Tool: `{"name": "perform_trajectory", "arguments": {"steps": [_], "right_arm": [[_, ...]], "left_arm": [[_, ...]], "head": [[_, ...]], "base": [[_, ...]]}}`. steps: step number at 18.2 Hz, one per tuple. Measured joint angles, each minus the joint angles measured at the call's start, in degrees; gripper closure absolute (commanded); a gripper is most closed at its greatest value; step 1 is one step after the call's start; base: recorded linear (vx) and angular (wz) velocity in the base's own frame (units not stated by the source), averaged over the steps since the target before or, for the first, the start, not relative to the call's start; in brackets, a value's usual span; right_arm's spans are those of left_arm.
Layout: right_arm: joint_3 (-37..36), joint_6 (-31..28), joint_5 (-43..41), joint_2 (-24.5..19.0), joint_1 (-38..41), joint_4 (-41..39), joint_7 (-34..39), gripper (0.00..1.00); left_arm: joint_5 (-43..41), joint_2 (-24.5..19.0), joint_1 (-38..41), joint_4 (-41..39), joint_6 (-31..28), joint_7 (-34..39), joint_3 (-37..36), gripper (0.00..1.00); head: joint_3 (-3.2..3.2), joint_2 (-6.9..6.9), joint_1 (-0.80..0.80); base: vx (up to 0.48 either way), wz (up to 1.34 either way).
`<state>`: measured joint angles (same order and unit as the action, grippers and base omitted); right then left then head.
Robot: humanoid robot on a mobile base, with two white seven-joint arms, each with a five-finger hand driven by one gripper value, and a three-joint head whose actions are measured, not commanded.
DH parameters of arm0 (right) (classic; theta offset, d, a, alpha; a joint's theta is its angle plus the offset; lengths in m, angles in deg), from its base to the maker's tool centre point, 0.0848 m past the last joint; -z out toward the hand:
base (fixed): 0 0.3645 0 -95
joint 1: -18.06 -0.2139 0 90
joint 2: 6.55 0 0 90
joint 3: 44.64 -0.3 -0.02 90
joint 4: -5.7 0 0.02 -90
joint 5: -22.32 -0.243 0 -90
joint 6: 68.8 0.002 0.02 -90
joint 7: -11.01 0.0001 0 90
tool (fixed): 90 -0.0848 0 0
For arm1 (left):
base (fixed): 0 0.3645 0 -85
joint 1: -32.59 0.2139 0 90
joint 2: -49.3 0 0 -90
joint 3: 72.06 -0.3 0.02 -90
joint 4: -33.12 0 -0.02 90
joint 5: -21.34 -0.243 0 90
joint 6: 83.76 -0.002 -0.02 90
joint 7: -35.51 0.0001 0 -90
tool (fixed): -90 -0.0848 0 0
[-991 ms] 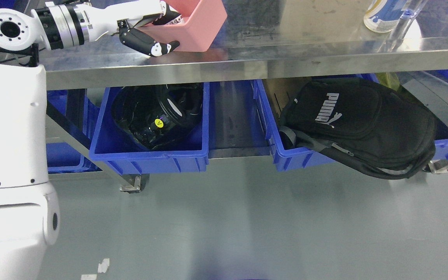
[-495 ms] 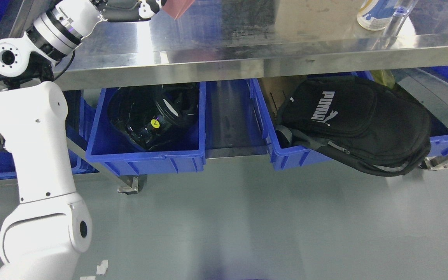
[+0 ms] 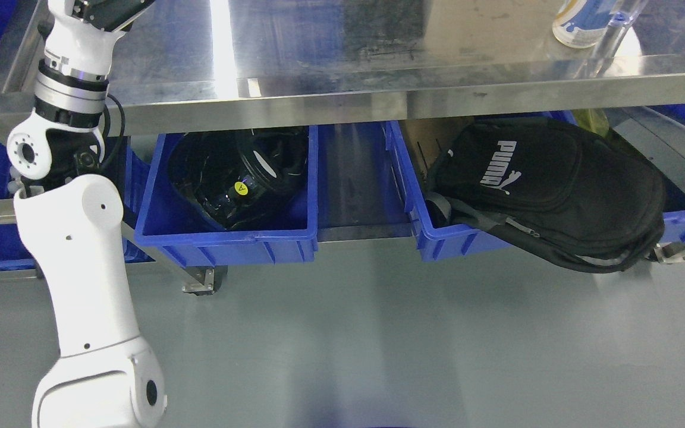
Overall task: Place storage box into left shelf container
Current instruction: 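Lift the pink box off the table with the left hand, then hold the pink box aloft in the left hand while turning toward the shelving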
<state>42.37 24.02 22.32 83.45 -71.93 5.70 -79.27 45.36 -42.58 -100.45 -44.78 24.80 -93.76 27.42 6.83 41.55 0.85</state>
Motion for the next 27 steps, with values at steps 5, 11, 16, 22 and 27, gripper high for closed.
{"name": "perform_trajectory", "arguments": {"steps": [5,11,16,22,27], "right_arm": [[0.0,-0.01,0.0,0.0,0.0,0.0,-0.18,0.0],[0.0,-0.08,0.0,0.0,-0.02,0.0,0.03,0.0],[0.0,-0.18,0.0,0.0,-0.02,0.0,0.09,0.0],[0.0,-0.08,0.0,0.0,-0.02,0.0,0.19,0.0],[0.0,-0.02,0.0,0.0,-0.02,0.0,0.46,0.0]], "left_arm": [[2.37,0.75,11.19,-6.95,8.65,13.5,-5.75,0.97],[3.31,1.22,20.22,-11.87,13.09,16.18,-11.8,0.97],[3.6,1.47,25.34,-14.41,13.66,21.09,-14.0,0.97],[3.7,1.65,32.21,-16.07,7.53,22.05,-12.56,0.97],[3.73,1.74,34.73,-16.85,-0.19,22.11,-9.21,0.97]], "head": [[0.0,0.0,0.0],[0.0,0.0,0.0],[0.0,0.03,0.0],[0.0,0.04,0.0],[0.0,0.04,0.0]], "base": [[0.031,0.53],[0.068,1.13],[0.101,1.34],[0.194,1.34],[0.319,0.87]]}}
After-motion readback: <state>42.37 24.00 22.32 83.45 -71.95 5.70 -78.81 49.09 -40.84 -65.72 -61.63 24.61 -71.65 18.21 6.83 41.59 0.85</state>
